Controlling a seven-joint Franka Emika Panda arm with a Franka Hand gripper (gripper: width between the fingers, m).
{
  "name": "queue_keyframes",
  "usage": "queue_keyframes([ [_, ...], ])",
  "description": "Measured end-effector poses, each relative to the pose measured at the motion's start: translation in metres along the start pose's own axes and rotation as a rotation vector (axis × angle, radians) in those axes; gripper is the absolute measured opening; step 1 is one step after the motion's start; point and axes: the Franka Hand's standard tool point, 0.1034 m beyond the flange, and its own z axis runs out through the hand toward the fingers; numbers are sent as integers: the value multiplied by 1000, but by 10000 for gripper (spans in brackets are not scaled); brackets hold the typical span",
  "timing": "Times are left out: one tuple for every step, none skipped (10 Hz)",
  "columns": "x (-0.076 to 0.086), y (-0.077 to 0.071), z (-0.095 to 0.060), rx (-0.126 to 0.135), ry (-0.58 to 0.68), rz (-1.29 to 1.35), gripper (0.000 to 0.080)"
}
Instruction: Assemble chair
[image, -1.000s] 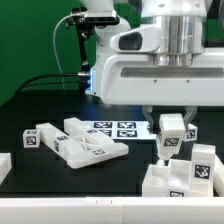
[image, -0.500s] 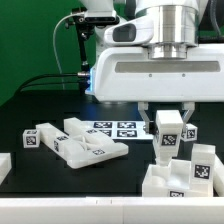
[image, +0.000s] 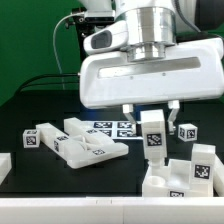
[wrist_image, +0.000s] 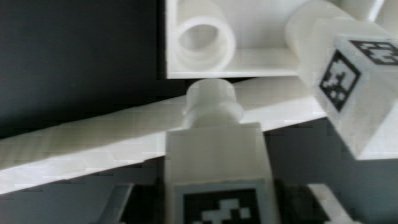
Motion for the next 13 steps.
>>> queue_keyframes([
  [-1, -3, 4, -5, 23, 5, 281],
  [-8, -9, 10, -7, 15, 11, 281],
  [-13, -9, 14, -10, 7, 4, 281],
  [-16, -4, 16, -18, 0, 5, 281],
  [-18, -2, 17, -22, -3, 4, 281],
  [-19, -2, 17, -24, -4, 3, 281],
  [-20, -1, 18, -26, -6, 3, 281],
  [-21, 0, 20, -28, -8, 4, 281],
  [-20, 1, 20, -30, 1, 3, 281],
  [-19, 2, 21, -32, 8, 3, 281],
  [-21, 3, 22, -35, 6, 3, 281],
  [-23, 4, 24, -37, 3, 3, 281],
  [-25, 5, 26, -39, -1, 3, 281],
])
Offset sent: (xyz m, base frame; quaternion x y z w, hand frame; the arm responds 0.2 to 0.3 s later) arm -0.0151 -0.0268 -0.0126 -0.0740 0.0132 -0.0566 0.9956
